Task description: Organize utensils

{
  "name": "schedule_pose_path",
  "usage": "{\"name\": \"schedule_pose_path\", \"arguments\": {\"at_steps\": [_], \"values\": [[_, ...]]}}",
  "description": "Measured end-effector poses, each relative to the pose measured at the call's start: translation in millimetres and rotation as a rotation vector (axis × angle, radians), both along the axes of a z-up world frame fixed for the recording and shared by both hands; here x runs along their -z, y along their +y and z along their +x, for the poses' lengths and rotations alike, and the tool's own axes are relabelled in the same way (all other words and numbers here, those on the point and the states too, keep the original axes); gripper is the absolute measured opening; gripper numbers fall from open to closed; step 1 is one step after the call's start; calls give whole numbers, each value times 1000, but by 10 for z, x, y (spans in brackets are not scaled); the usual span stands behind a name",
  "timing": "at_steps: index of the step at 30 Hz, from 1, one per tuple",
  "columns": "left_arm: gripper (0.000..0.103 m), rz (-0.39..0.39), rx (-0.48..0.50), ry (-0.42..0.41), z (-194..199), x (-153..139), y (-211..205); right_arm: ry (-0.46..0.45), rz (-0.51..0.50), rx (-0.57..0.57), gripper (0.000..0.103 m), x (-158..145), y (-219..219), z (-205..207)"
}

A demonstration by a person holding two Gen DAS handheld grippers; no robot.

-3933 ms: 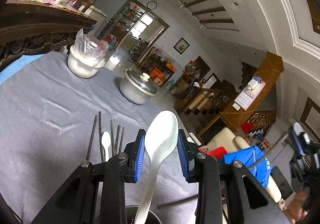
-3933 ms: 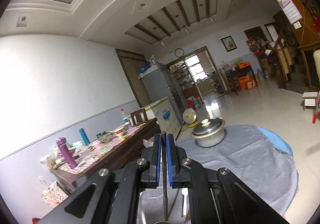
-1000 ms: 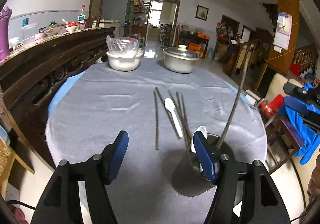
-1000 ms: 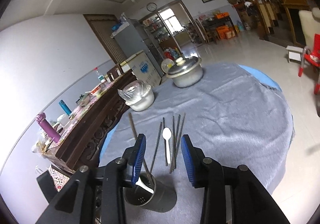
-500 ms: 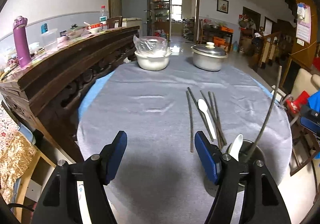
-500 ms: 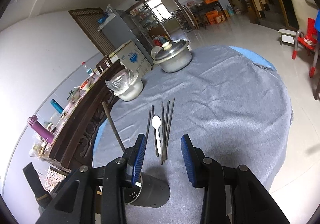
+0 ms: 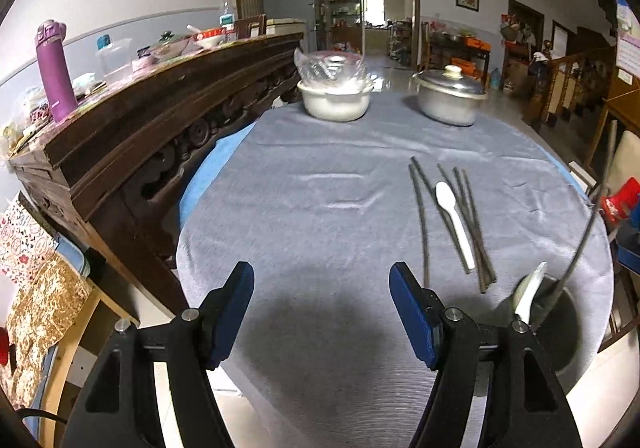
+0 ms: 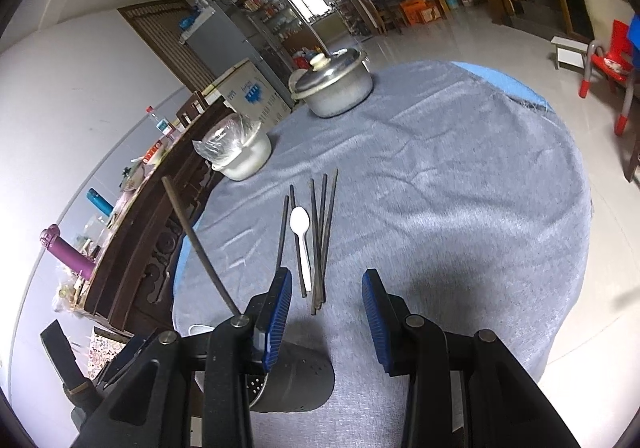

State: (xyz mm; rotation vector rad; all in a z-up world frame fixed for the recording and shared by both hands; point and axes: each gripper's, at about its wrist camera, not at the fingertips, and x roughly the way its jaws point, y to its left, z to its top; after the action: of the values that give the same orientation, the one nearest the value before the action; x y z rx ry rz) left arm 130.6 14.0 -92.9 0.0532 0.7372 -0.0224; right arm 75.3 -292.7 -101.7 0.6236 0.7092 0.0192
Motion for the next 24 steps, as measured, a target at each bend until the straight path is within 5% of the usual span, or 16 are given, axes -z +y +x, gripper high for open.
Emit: {"name": "schedule_pose_path", "arguments": {"at_steps": [24], "values": [[71, 35, -58, 76, 233, 181, 115, 76, 2, -14, 39, 253, 65, 203]]}}
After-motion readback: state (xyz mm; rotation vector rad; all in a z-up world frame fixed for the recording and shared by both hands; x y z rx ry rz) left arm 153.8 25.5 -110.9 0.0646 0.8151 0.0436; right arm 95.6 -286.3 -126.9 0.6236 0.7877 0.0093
